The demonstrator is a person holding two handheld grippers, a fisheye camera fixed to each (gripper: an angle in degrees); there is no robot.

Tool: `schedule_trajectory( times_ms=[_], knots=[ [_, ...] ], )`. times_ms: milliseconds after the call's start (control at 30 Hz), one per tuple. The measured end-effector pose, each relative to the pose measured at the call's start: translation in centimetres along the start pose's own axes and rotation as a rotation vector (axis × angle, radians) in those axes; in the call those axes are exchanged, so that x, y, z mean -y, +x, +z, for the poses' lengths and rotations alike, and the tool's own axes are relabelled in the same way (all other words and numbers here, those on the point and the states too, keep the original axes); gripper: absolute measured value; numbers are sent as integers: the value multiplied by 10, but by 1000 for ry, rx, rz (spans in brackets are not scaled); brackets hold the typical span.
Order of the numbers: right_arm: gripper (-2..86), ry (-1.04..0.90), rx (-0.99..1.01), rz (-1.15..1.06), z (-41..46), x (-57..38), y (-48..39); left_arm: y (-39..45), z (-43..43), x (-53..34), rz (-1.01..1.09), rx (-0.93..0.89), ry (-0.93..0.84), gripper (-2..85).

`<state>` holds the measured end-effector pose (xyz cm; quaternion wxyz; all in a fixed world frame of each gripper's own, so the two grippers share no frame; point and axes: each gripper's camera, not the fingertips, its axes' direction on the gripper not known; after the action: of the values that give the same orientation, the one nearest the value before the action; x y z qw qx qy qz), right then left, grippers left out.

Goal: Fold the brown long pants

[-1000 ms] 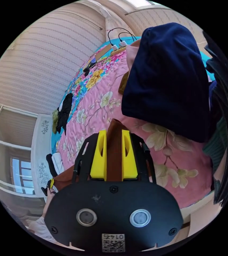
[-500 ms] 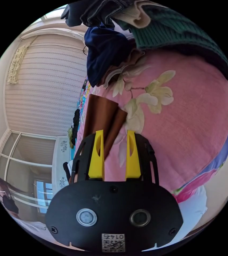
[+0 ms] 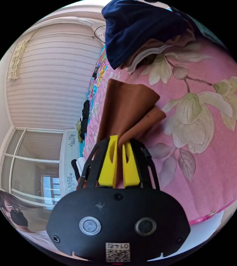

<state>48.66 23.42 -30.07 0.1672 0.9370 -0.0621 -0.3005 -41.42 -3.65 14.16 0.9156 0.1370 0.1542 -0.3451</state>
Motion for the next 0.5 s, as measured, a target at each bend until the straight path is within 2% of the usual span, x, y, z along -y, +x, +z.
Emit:
schedule_trajectory(
  times_ms=[233, 333, 500],
  knots=[
    [0, -62, 102, -186, -41, -15, -45, 28, -46, -17, 129, -49, -42, -9],
    [0, -99, 79, -212, -72, -39, -46, 23, -81, -48, 164, -41, -37, -8],
    [8, -198, -93, -102, -97, -87, -7, -17, -74, -88, 145, 186, -187, 5]
  ],
)
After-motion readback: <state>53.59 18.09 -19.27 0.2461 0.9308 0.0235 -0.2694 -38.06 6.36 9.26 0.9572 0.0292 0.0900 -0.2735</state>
